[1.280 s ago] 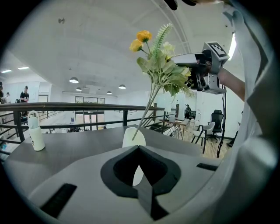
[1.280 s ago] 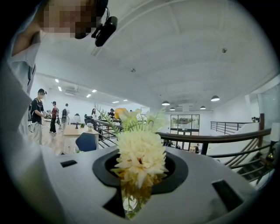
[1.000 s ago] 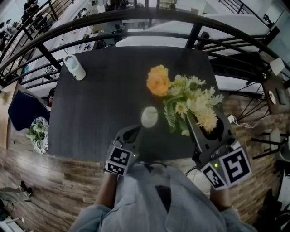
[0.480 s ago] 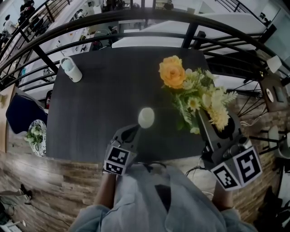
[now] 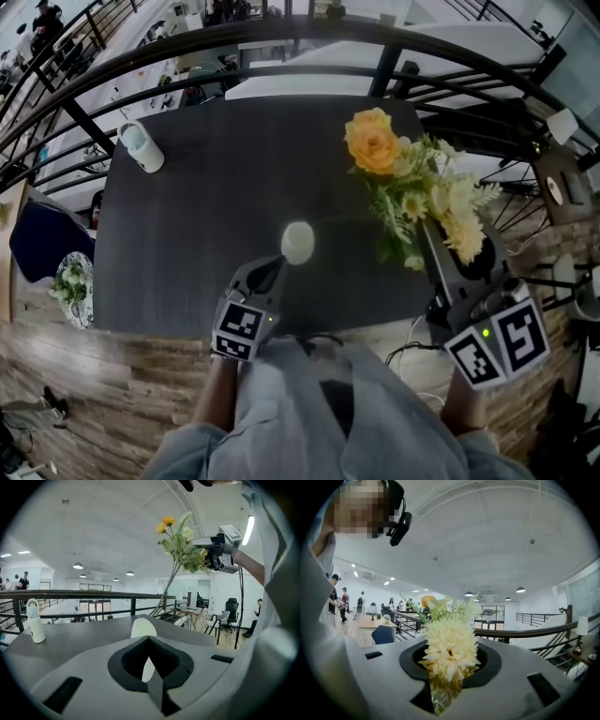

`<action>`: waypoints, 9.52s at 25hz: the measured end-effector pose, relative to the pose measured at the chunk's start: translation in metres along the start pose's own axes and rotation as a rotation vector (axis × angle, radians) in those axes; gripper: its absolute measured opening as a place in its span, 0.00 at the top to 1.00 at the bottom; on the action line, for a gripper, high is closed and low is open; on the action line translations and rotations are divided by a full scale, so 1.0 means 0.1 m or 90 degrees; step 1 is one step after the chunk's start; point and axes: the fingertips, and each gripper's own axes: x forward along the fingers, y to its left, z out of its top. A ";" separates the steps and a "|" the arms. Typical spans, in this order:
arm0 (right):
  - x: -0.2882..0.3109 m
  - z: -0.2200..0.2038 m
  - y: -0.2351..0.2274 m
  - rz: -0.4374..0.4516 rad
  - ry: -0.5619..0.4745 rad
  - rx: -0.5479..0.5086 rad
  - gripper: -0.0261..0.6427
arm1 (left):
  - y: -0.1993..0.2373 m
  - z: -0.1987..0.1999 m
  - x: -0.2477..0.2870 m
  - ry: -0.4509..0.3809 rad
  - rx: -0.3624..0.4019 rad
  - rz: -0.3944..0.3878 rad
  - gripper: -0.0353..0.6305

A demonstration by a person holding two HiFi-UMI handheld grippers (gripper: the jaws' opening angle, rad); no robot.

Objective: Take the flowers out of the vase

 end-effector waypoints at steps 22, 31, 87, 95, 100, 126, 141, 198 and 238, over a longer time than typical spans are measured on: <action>0.17 -0.93 -0.19 0.000 0.168 0.031 0.78 | -0.09 0.01 -0.05 0.009 -0.003 0.006 0.95; 0.24 -1.37 -0.13 0.033 0.236 0.042 0.78 | -0.10 -0.02 -0.10 0.012 -0.009 0.012 0.95; 1.07 -2.91 -0.32 0.065 0.405 0.039 0.78 | 0.08 -0.05 -0.41 0.019 -0.038 0.109 0.95; 1.23 -3.18 -0.27 0.082 0.419 0.058 0.78 | 0.11 -0.08 -0.51 0.024 -0.045 0.135 0.95; 1.29 -3.34 -0.24 0.094 0.418 0.081 0.78 | 0.09 -0.09 -0.53 0.029 -0.047 0.142 0.95; 1.29 -3.75 -0.45 0.037 0.392 0.099 0.57 | 0.05 -0.11 -0.57 0.035 -0.044 0.150 0.95; 1.15 -3.42 -0.54 0.010 0.343 0.078 0.55 | 0.03 -0.02 -0.49 0.020 -0.037 0.128 0.95; 0.50 -1.37 0.32 0.055 0.007 0.087 0.96 | -0.11 0.83 -0.42 -0.091 0.014 0.034 0.95; 0.43 -1.31 0.38 0.060 0.005 0.049 0.96 | -0.22 0.98 -0.37 -0.107 0.032 0.014 0.95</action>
